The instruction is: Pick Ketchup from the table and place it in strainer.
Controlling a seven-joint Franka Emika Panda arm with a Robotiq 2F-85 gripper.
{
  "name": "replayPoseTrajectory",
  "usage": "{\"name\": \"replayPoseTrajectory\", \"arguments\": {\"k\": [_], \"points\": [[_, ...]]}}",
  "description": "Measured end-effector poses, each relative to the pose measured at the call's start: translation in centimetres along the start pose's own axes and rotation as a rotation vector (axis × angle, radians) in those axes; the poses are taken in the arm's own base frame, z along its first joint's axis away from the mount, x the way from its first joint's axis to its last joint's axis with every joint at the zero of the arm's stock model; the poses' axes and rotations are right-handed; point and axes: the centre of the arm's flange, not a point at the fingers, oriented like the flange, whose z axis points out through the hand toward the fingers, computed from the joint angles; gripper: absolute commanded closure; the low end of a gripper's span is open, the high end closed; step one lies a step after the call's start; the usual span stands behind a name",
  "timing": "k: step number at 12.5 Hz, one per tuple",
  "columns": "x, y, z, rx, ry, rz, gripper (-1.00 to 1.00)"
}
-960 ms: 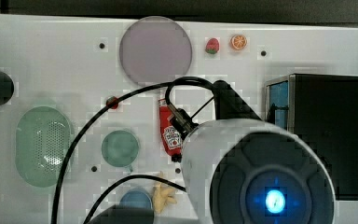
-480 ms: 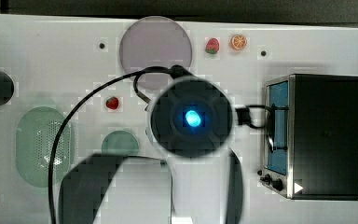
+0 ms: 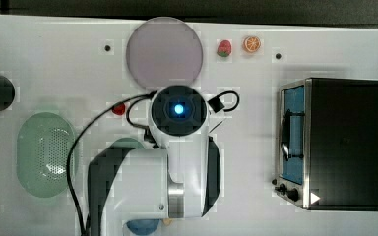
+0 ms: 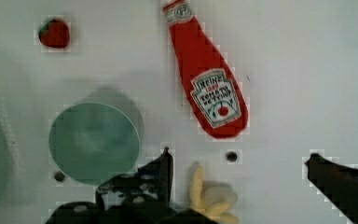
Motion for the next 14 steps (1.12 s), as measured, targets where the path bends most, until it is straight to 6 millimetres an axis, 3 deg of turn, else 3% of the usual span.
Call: {"name": "replayPoseTrajectory", "arguments": {"k": [5, 8, 14], "points": [[0.1, 0.4, 3.5, 0.005, 0.133, -0.213, -1.00], [-0.4, 1.1, 8.5, 0.009, 0.106, -0.243, -1.00], [1.4, 0.9, 21.1, 0.027, 0.016, -0.271, -1.00]]}}
